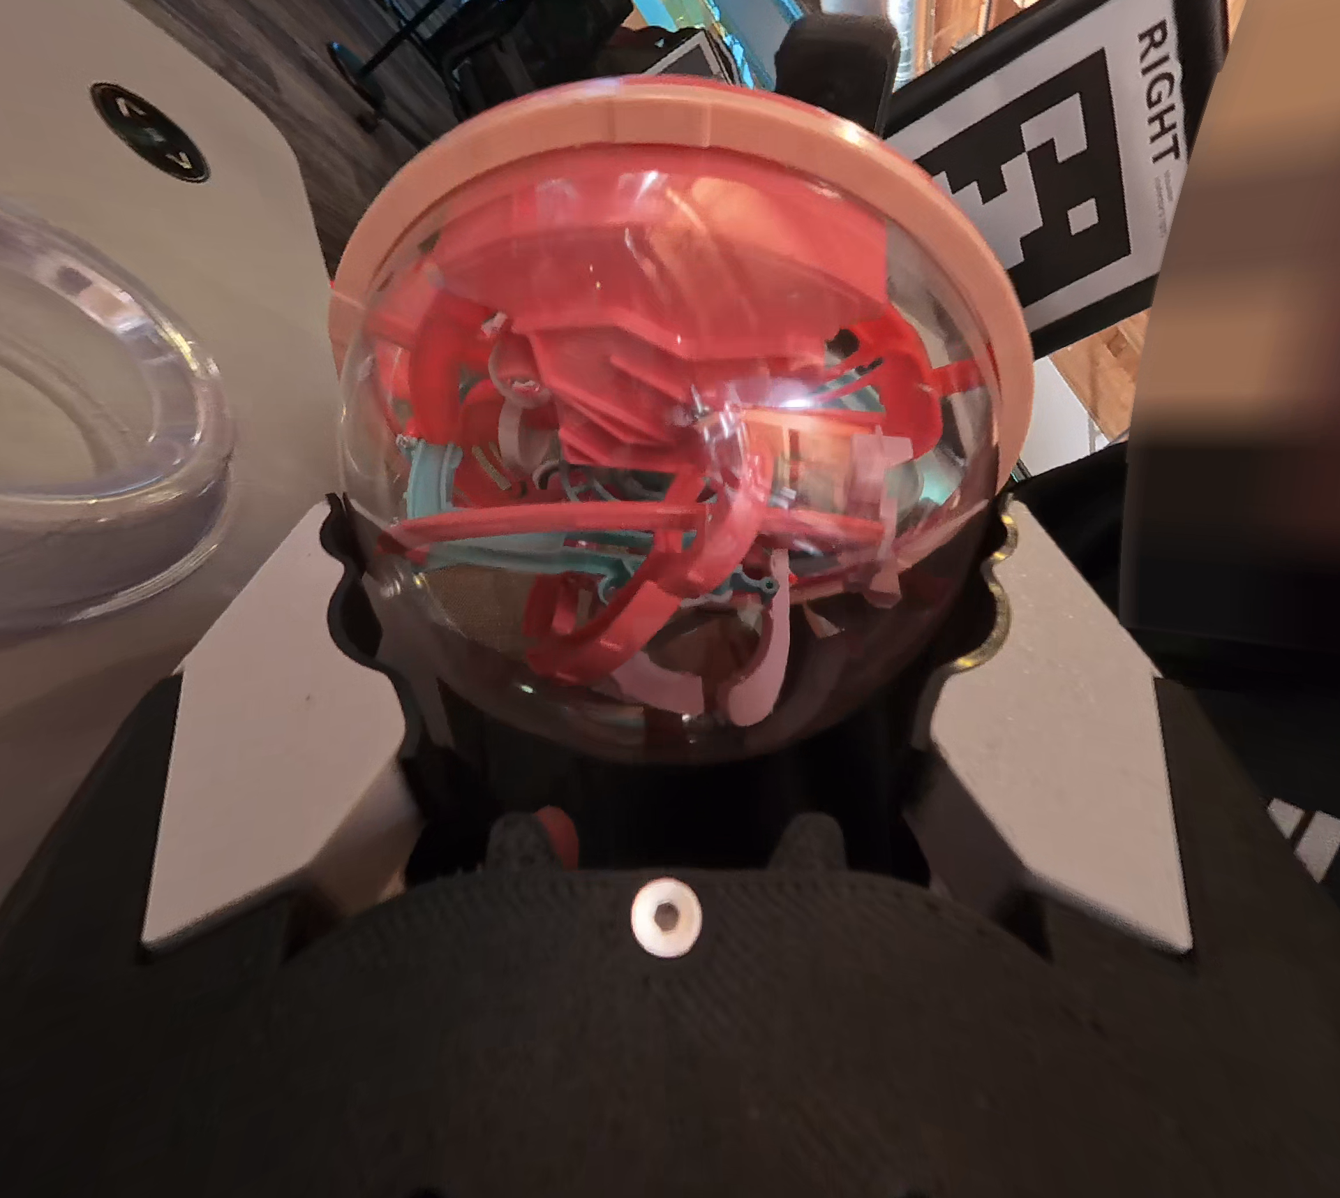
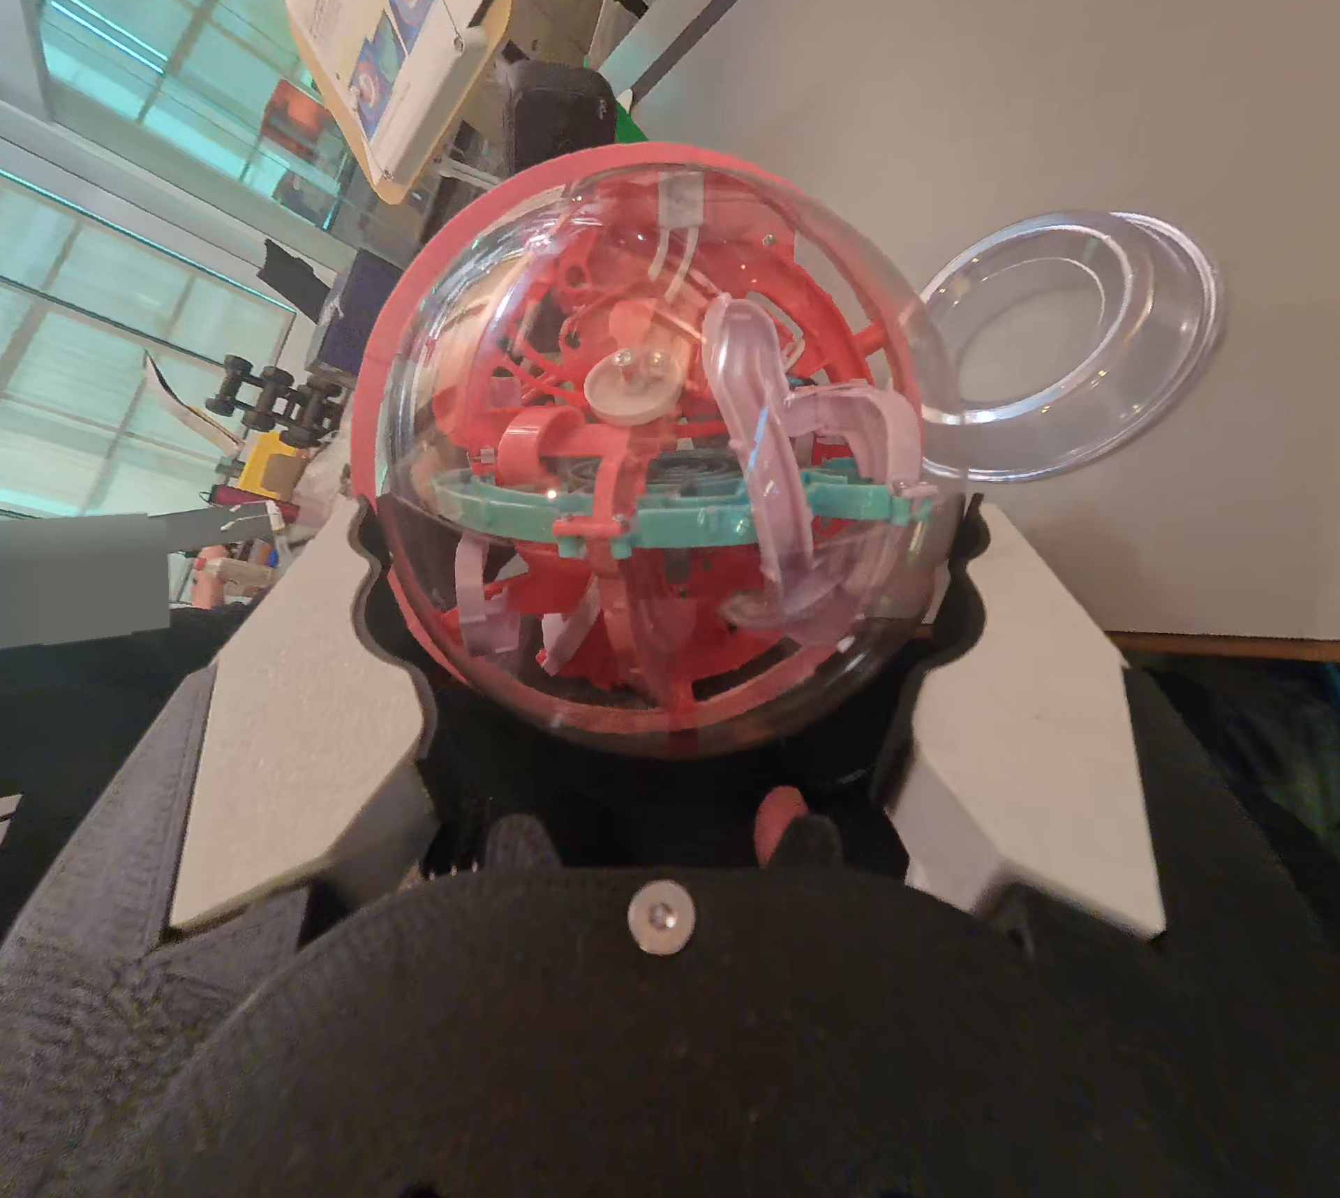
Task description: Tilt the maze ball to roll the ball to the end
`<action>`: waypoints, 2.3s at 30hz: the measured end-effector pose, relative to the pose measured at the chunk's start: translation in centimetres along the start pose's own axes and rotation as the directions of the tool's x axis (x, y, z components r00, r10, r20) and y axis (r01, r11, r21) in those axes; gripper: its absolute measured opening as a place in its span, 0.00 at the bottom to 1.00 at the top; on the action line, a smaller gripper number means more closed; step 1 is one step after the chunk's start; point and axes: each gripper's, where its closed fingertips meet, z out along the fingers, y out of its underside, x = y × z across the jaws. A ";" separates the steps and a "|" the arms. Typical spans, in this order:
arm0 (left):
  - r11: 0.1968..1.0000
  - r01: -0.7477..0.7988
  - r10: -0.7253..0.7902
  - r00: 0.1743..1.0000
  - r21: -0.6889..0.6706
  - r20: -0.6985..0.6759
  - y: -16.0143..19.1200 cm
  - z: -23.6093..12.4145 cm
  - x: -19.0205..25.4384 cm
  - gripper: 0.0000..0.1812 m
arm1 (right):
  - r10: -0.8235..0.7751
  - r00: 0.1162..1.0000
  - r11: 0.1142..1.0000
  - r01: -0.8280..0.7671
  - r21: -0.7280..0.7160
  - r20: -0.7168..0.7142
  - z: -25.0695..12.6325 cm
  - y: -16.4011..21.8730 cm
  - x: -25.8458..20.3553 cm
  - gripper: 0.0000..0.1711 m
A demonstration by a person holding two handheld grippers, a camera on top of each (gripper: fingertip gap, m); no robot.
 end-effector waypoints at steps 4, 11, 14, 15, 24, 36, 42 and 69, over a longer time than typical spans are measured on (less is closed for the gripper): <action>1.000 -0.017 0.017 0.999 -0.004 -0.032 0.5 0.7 0.2 0.87 | -0.060 0.998 0.998 0.060 -0.005 -0.028 -0.6 -0.5 -0.1 0.87; 0.994 -0.111 0.110 0.991 -0.008 -0.070 0.9 1.8 0.8 0.87 | -0.202 0.977 0.979 0.202 -0.010 -0.063 -1.7 -1.1 -0.7 0.88; 0.989 -0.149 0.147 0.985 -0.011 -0.085 1.2 2.1 1.1 0.87 | -0.258 0.963 0.966 0.259 0.005 -0.073 -2.0 -1.4 -1.1 0.88; 0.988 -0.155 0.153 0.984 -0.016 -0.094 1.4 2.2 1.1 0.87 | -0.276 0.958 0.961 0.278 0.008 -0.076 -2.0 -1.4 -1.3 0.87; 0.950 -0.311 0.307 0.945 -0.026 -0.110 2.4 2.3 1.2 0.87 | -0.463 0.881 0.886 0.463 -0.029 -0.093 -2.3 -1.3 -2.4 0.87; 0.853 -0.507 0.502 0.862 -0.125 -0.068 3.0 3.1 0.6 0.87 | -0.667 0.741 0.745 0.663 -0.077 -0.071 -2.8 -1.1 -3.4 0.87; 0.804 -0.564 0.567 0.823 -0.187 -0.046 3.0 3.5 0.0 0.87 | -0.732 0.678 0.681 0.727 -0.091 -0.065 -3.1 -1.1 -3.5 0.87; 0.423 -0.812 0.898 0.434 -0.402 0.068 1.3 4.1 1.1 0.87 | -0.961 0.232 0.234 0.972 0.007 -0.148 -5.5 -1.1 -7.5 0.88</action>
